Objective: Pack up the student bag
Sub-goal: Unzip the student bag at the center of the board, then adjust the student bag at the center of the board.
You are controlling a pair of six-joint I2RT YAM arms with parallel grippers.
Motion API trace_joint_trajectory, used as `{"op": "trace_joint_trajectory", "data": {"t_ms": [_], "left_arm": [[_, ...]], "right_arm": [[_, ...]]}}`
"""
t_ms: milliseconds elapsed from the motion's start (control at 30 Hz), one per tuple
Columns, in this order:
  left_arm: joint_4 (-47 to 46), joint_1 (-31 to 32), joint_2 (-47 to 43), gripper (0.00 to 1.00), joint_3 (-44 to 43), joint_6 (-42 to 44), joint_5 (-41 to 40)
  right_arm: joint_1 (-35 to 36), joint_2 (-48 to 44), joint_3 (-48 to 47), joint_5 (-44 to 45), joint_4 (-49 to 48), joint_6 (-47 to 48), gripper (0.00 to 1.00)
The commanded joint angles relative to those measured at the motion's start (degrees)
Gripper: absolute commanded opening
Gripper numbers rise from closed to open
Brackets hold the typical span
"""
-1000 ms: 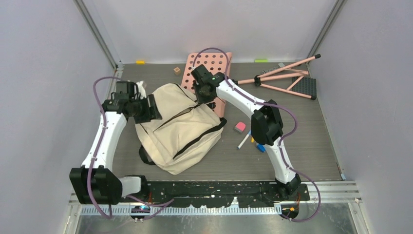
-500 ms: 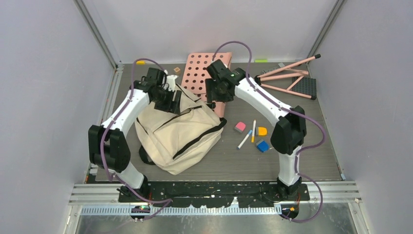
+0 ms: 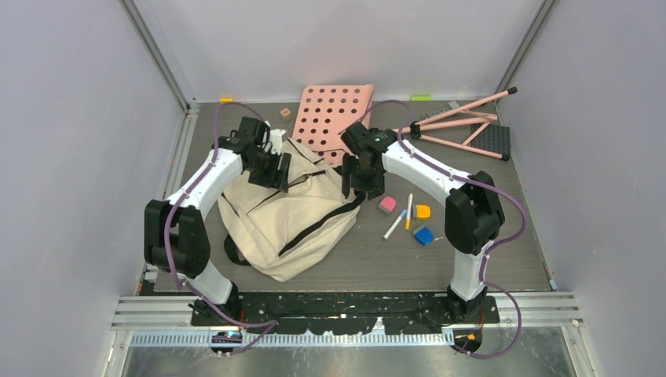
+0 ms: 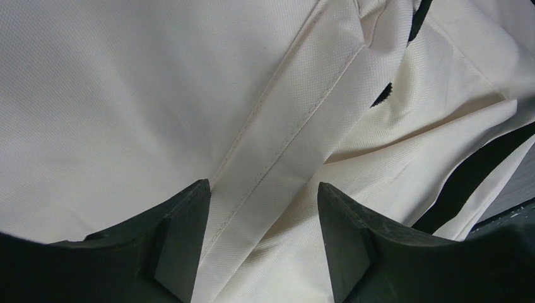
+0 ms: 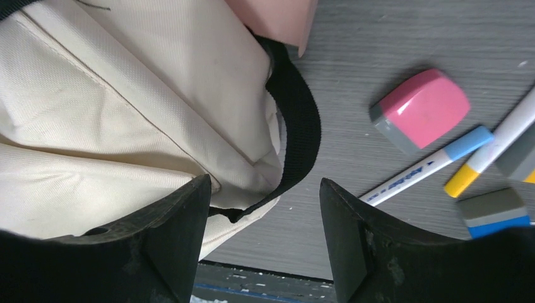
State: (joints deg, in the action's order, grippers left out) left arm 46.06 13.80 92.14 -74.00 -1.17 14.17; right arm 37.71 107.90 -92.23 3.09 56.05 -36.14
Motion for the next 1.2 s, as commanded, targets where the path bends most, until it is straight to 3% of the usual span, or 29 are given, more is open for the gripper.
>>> {"op": "trace_joint_trajectory", "data": {"t_ms": [0,233,300,333,367,433,467,800,1000,1167], "left_arm": [[-2.97,-0.05,-0.70,0.57,-0.14,-1.93,-2.85],[-4.50,-0.07,-0.60,0.38,0.12,-3.83,-6.29],[-5.13,-0.04,-0.53,0.34,0.93,-3.91,-6.50],[-5.32,-0.08,-0.60,0.27,1.50,-4.20,-6.60],[-5.36,-0.09,-0.70,0.19,1.83,-4.52,-6.68],[-4.98,-0.08,-1.45,0.04,2.28,-5.11,-6.94],[-4.86,-0.09,-2.34,0.00,2.61,-5.54,-7.34],[-0.40,-0.09,-15.08,0.00,5.61,-9.84,-10.29],[-1.51,-0.09,-22.07,0.00,10.96,-16.63,-11.16],[-1.94,-0.18,-20.44,0.00,12.02,-20.05,-8.08]], "right_arm": [[-0.10,-2.31,2.80,-6.26,-4.60,-3.51,0.70],[-0.10,-1.56,6.22,-8.82,-9.41,-6.11,0.64],[-0.10,-1.66,5.95,-8.48,-10.06,-6.13,0.50],[-0.10,-1.80,5.80,-8.31,-10.47,-6.13,0.41],[-0.10,-1.98,5.41,-8.25,-10.72,-6.13,0.24],[0.01,-2.86,4.26,-7.37,-11.27,-5.61,0.05],[0.28,-3.61,2.89,-5.83,-11.28,-4.55,0.03],[1.22,-1.09,-16.74,7.35,-9.96,5.55,0.01],[0.02,14.57,-36.63,9.66,-8.85,12.70,0.00],[-3.20,26.11,-54.95,9.26,-7.31,13.67,0.01]]}}
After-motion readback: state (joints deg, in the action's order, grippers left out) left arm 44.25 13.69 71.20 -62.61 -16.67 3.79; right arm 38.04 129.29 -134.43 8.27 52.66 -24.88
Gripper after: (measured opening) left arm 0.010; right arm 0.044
